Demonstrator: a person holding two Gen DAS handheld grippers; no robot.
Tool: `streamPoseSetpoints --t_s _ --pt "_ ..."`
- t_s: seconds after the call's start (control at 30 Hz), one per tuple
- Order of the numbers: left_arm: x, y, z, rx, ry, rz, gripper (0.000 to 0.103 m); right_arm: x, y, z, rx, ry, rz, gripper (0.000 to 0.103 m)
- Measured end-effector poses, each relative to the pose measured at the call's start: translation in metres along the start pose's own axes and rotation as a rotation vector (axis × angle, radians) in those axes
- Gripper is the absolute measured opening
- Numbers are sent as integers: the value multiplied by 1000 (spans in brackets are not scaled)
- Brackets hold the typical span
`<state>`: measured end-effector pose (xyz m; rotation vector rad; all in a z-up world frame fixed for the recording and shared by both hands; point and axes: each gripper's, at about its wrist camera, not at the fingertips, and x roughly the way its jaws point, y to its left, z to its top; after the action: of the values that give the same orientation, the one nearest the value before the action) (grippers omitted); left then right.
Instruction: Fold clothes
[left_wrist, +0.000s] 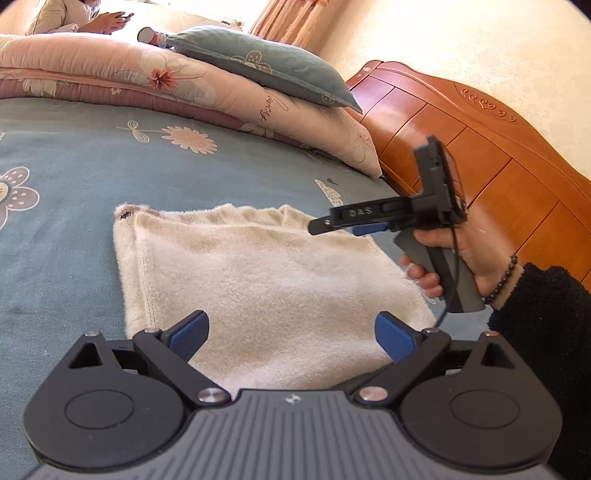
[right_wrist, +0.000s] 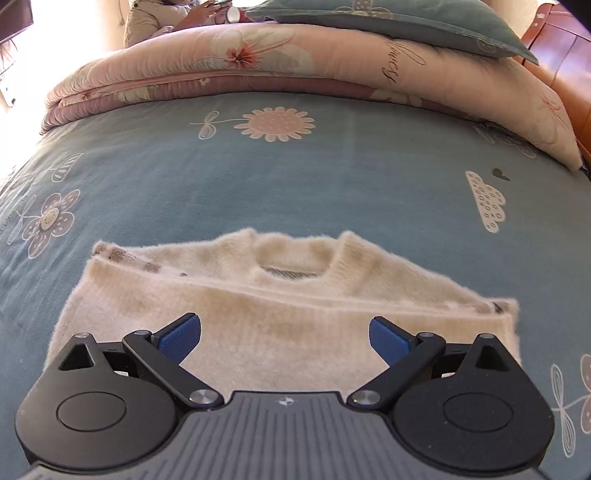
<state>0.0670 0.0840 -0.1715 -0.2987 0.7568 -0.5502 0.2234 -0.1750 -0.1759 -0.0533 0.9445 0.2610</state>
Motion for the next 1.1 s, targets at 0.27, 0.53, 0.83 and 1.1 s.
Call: streamPoseSetpoints --t_s 0.27,0.53,0.83,1.1 --pt "48 17 -14 -94 153 22 96 -34 -60 -106 102 81 -88 101" --pt "84 17 -34 -73 264 81 96 -49 -86 -167 239 11 -22 101" --pt "77 9 -32 -60 255 93 96 -58 -80 -167 318 -21 -34 102" --pt "72 0 -32 -31 246 97 96 -52 -64 -179 320 7 -89 103"
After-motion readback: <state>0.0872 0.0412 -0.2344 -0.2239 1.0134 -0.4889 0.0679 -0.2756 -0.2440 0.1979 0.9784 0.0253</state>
